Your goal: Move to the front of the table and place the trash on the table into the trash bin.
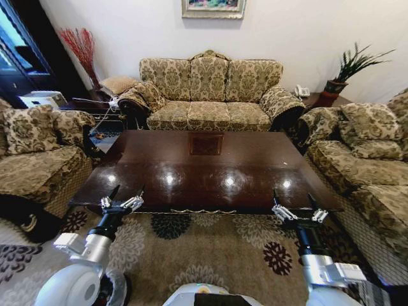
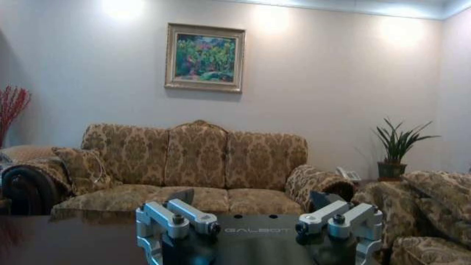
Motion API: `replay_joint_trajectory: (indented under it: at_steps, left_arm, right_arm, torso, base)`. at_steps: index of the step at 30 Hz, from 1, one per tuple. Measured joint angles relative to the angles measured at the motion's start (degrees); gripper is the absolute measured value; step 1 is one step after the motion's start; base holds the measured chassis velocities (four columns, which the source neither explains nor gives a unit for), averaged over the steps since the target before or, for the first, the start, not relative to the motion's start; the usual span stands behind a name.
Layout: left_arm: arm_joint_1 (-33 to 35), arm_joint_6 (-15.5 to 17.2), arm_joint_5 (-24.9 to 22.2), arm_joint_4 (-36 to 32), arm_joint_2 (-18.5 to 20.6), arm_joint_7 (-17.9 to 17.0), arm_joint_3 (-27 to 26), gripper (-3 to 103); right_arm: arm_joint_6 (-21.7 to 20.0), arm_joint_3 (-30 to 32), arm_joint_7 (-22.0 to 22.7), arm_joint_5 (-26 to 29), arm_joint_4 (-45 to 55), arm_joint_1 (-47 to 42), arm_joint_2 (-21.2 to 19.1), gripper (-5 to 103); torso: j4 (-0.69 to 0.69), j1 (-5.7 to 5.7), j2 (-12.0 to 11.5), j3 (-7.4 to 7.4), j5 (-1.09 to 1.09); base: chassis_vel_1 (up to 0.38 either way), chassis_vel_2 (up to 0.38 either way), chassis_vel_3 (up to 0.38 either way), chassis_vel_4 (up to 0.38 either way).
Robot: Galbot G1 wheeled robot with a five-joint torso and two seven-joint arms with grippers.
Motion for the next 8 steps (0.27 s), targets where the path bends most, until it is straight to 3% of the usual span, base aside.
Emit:
replay_joint_trajectory:
  at_steps: [8]
  left_arm:
    - [0.0,0.0,0.0,0.0,0.0,0.0,0.0,100]
  right_arm:
    - [0.0,0.0,0.0,0.0,0.0,0.0,0.0,100]
  torso:
    - [0.0,0.0,0.0,0.0,-0.02]
  base:
    - [0.0,0.0,0.0,0.0]
